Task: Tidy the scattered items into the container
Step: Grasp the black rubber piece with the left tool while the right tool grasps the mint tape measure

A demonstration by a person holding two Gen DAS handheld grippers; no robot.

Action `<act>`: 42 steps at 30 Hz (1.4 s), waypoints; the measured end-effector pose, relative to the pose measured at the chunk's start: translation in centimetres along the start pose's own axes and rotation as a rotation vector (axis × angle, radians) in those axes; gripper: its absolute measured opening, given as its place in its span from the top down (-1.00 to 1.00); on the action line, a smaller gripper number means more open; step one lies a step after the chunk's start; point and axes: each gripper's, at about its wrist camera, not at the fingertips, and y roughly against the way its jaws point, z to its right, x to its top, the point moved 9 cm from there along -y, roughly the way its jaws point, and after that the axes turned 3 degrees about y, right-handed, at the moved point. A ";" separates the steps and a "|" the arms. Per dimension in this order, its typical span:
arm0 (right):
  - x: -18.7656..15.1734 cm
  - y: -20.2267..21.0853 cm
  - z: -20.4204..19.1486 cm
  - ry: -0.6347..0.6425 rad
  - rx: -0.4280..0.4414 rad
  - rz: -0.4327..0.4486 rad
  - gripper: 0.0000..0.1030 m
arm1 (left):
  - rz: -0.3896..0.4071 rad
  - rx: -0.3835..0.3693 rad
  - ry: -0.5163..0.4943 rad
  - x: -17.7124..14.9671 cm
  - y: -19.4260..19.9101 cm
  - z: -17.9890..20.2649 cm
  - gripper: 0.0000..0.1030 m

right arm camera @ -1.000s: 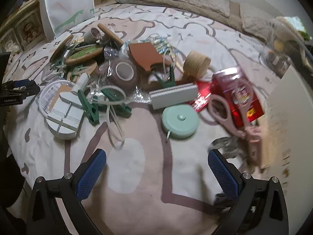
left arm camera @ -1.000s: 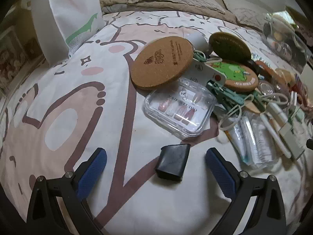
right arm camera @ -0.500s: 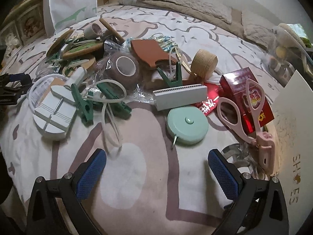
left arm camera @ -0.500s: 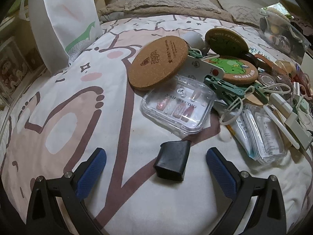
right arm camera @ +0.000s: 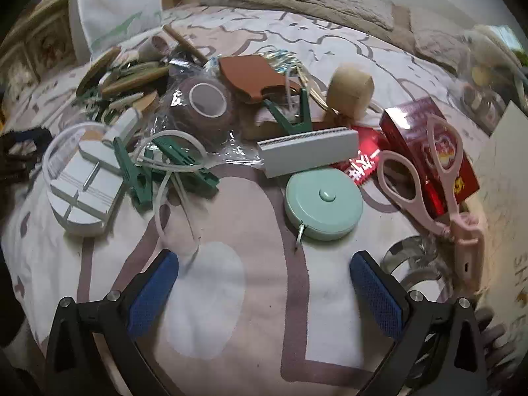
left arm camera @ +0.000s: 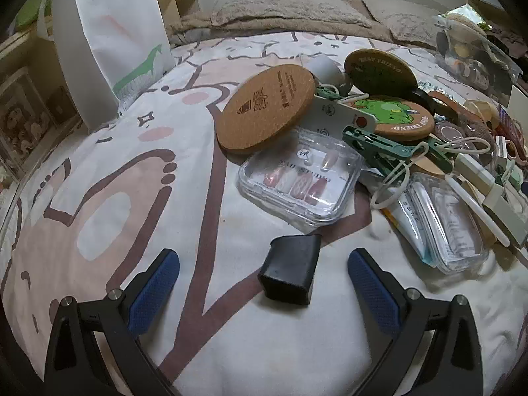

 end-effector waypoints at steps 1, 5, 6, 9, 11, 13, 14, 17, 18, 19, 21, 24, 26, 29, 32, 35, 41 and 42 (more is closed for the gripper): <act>0.0 0.1 -0.1 0.005 -0.008 0.005 -1.00 | 0.006 0.000 0.000 0.0 0.0 0.0 -1.00; 0.3 0.1 0.1 -0.004 -0.004 0.002 -1.00 | 0.032 0.016 -0.009 0.0 0.3 0.1 -1.00; 0.4 0.1 0.2 -0.015 0.003 0.000 -1.00 | 0.035 0.014 -0.013 0.0 0.4 0.1 -0.94; 0.9 0.2 0.5 -0.035 0.026 0.013 -0.99 | 0.061 -0.001 -0.050 0.0 0.9 1.0 -0.65; 1.0 0.3 0.5 -0.023 0.031 0.020 -0.87 | 0.074 0.001 -0.077 0.0 1.1 1.6 -0.49; 1.3 0.2 0.7 -0.027 0.036 0.023 -0.73 | 0.080 -0.004 -0.088 0.0 1.1 1.9 -0.37; 1.5 0.2 0.9 -0.035 0.037 0.024 -0.64 | 0.083 -0.005 -0.092 0.0 1.2 1.9 -0.33; 1.8 0.1 1.5 -0.061 0.037 0.025 -0.45 | 0.087 -0.007 -0.094 0.0 1.2 2.1 -0.22; 1.9 0.0 1.8 -0.069 0.035 0.026 -0.36 | 0.088 -0.011 -0.098 0.0 1.3 2.3 -0.13; 2.0 0.1 2.0 -0.074 0.034 0.026 -0.32 | 0.089 -0.015 -0.105 -0.1 1.4 2.5 -0.07; 2.2 0.1 2.5 -0.079 0.026 0.026 -0.08 | 0.094 -0.018 -0.118 -0.2 1.6 3.0 0.10; 2.4 0.0 3.3 -0.093 0.023 0.027 0.03 | 0.096 -0.026 -0.127 -0.3 1.7 3.4 0.26; 2.5 -0.1 3.6 -0.095 0.016 0.028 0.03 | 0.095 -0.038 -0.129 -0.4 1.8 3.6 0.35; 2.8 -0.2 3.7 -0.094 0.011 0.029 0.03 | 0.102 -0.054 -0.142 -0.6 2.0 4.1 0.53; 3.0 -0.4 3.7 -0.087 0.006 0.027 0.03 | 0.109 -0.055 -0.156 -0.8 2.2 4.5 0.54; 3.1 -0.6 3.8 -0.082 -0.002 0.023 0.03 | 0.107 -0.070 -0.144 -0.8 2.1 4.3 0.54; 3.2 -0.2 3.9 -0.073 0.000 0.030 0.04 | 0.099 -0.072 -0.138 -0.8 2.1 4.1 0.54; 3.3 0.0 3.9 -0.072 0.002 0.031 0.04 | 0.095 -0.075 -0.132 -0.8 2.0 4.1 0.54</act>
